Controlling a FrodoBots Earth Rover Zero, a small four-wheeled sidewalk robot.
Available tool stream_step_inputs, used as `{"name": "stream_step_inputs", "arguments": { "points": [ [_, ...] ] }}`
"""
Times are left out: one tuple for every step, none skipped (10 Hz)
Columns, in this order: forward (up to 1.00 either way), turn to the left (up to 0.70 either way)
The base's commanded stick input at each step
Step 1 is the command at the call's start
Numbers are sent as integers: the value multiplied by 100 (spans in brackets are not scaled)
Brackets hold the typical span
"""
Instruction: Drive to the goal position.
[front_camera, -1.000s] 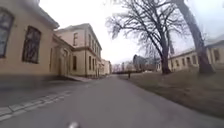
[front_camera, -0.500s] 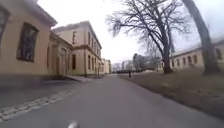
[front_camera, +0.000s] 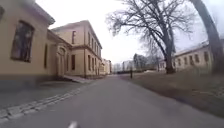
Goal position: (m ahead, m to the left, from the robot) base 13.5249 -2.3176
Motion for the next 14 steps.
{"name": "stream_step_inputs", "arguments": {
  "points": [
    [100,0],
    [100,0],
    [100,0],
    [100,0],
    [100,0],
    [100,0],
    [100,0],
    [100,0],
    [100,0],
    [100,0],
    [100,0],
    [100,0],
    [100,0],
    [100,0]
  ]
}}
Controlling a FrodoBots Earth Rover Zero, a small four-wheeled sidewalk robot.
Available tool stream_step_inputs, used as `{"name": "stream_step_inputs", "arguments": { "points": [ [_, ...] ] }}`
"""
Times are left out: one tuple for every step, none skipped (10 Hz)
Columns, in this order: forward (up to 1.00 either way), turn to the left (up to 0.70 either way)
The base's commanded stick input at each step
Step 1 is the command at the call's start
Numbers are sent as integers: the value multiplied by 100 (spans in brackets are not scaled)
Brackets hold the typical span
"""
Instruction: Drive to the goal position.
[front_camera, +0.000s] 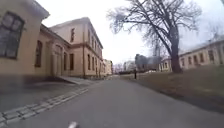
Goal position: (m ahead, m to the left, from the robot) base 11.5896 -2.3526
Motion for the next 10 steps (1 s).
{"name": "stream_step_inputs", "arguments": {
  "points": [
    [100,0],
    [100,0],
    [100,0],
    [100,0],
    [100,0],
    [100,0],
    [100,0],
    [100,0],
    [100,0],
    [100,0]
  ]
}}
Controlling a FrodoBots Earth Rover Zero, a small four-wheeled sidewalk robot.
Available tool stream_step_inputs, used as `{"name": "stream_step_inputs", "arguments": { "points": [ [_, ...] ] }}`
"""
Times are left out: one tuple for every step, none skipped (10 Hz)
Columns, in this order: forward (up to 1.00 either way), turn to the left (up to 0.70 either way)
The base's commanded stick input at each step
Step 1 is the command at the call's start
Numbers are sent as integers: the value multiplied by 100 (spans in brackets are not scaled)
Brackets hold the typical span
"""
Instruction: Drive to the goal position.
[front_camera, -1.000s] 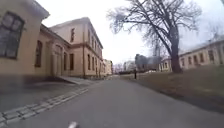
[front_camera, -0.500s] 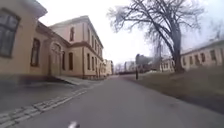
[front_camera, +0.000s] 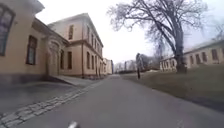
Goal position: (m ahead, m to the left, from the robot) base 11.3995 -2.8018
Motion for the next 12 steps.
{"name": "stream_step_inputs", "arguments": {
  "points": [
    [100,0],
    [100,0],
    [100,0],
    [100,0],
    [100,0],
    [100,-29],
    [100,-40],
    [100,-40],
    [100,-40],
    [100,-16],
    [100,0],
    [100,0]
  ]
}}
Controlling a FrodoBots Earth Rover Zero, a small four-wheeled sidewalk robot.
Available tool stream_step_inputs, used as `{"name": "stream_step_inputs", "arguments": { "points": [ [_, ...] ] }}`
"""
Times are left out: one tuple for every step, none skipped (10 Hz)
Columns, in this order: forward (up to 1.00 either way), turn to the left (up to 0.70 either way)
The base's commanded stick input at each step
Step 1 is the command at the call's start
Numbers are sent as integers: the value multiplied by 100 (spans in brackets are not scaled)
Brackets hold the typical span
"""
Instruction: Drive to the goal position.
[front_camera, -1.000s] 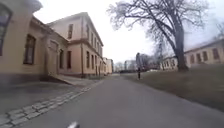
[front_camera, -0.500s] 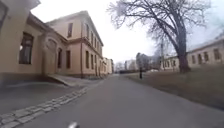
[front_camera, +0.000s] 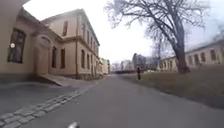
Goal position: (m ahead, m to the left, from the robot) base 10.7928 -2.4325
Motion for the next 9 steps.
{"name": "stream_step_inputs", "arguments": {
  "points": [
    [100,0],
    [100,0],
    [100,0],
    [100,0],
    [100,0],
    [100,0],
    [100,0],
    [100,0],
    [100,0]
  ]
}}
